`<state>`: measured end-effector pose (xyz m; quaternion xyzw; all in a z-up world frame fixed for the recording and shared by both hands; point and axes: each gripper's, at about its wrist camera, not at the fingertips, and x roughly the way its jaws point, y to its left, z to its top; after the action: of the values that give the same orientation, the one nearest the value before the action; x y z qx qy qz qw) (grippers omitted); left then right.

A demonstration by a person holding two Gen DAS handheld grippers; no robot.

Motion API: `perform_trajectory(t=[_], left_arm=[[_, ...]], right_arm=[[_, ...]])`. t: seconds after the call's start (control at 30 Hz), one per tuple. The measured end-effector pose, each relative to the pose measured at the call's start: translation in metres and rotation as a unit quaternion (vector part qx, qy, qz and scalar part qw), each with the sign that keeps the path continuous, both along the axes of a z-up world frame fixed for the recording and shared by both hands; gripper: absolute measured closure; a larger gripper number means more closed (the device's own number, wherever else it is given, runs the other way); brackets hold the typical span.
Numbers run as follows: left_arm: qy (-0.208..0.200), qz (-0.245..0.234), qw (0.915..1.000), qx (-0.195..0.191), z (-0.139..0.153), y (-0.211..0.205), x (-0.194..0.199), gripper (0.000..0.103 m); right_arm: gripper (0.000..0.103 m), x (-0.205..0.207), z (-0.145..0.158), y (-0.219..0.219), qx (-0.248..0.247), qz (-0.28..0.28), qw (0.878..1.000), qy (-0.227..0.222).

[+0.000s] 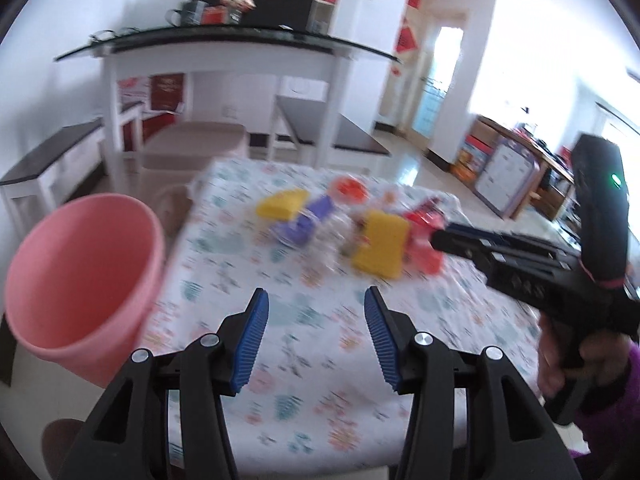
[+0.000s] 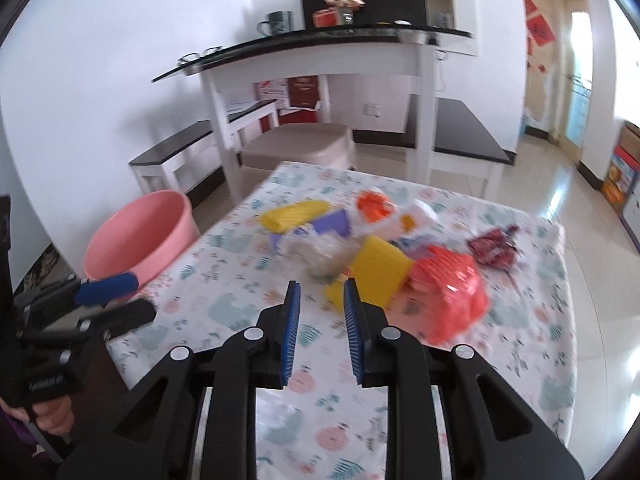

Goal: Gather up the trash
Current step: 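Move the left gripper back over the table to the clear plastic bag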

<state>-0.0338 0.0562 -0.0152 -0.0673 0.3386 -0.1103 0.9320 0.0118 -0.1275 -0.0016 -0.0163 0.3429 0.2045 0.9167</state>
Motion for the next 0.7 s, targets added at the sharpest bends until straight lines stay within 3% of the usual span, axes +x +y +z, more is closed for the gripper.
perform_trajectory(t=[0.13,0.33,0.6,0.7], left_arm=[[0.014,-0.054,0.9984,-0.008,-0.008,-0.018,-0.008,0.054],[0.037,-0.116,0.9920,0.032,-0.024,-0.052,-0.014,0.054],[0.067,-0.111,0.9905,0.047,-0.041,-0.060,-0.003,0.054],[0.071,-0.106,0.9906,0.049,-0.045,-0.059,0.000,0.068]], right_arm=[[0.080,-0.003,-0.007,-0.016,-0.001,-0.017,1.000,0.003],[0.080,-0.003,-0.017,-0.034,0.004,-0.039,0.999,0.010],[0.080,0.000,-0.028,-0.054,0.011,-0.064,0.998,0.024],[0.080,0.002,-0.030,-0.061,0.015,-0.071,0.997,0.024]])
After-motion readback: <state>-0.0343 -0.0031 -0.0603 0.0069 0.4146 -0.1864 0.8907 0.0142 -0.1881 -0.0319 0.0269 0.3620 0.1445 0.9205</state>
